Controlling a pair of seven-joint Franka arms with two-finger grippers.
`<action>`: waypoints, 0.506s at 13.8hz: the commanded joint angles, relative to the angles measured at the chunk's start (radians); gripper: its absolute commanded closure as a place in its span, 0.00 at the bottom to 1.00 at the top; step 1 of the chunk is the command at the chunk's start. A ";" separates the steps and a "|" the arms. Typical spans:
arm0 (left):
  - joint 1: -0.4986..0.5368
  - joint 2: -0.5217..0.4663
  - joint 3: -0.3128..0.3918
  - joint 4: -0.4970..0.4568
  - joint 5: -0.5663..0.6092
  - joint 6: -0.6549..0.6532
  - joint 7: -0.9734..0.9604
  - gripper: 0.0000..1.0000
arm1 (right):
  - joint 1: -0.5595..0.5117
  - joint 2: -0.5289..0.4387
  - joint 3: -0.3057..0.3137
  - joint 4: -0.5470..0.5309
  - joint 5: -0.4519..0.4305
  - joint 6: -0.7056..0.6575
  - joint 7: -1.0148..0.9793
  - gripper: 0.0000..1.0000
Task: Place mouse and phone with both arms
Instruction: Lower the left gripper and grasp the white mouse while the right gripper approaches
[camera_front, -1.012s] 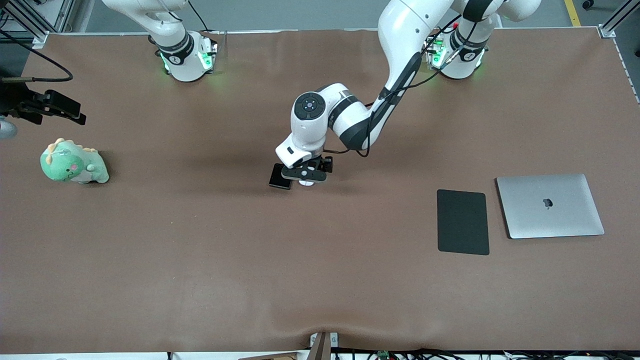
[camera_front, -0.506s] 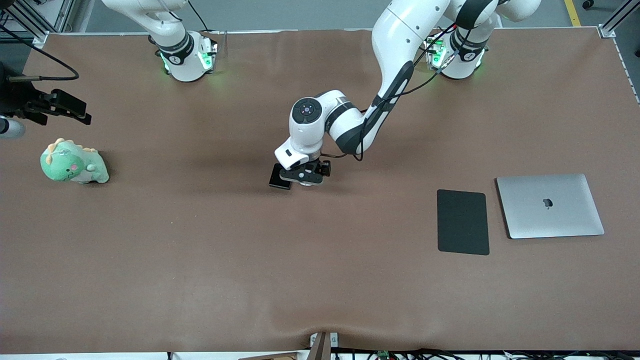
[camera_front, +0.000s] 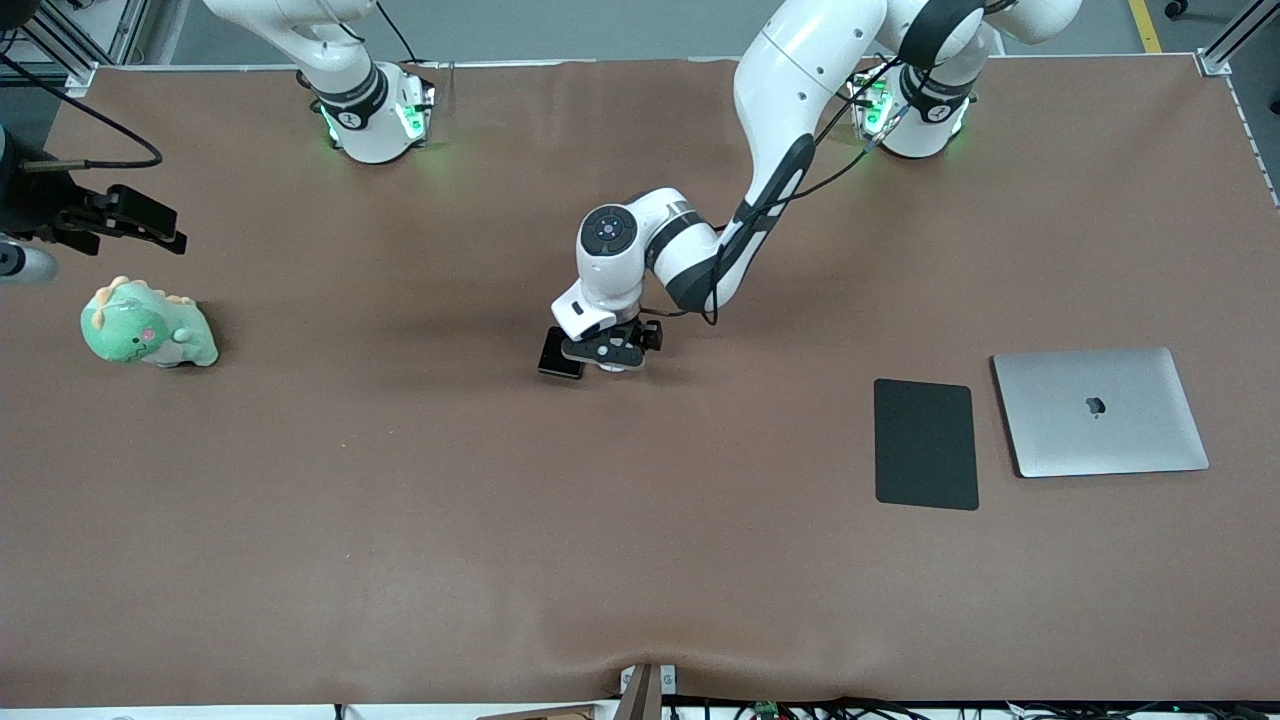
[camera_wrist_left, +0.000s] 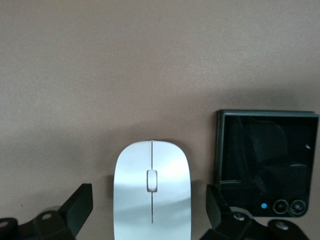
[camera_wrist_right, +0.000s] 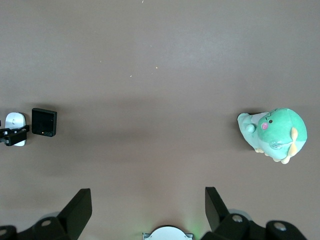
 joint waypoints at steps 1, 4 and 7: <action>-0.008 0.011 0.006 0.015 0.017 -0.003 -0.026 0.00 | 0.005 0.016 -0.004 0.018 0.016 -0.003 0.007 0.00; -0.006 0.006 0.006 0.009 0.013 -0.031 -0.026 0.52 | 0.038 0.031 -0.005 0.017 0.012 -0.005 0.013 0.00; -0.002 -0.006 0.006 0.013 0.011 -0.068 -0.026 0.76 | 0.046 0.040 -0.004 0.017 0.015 -0.003 0.016 0.00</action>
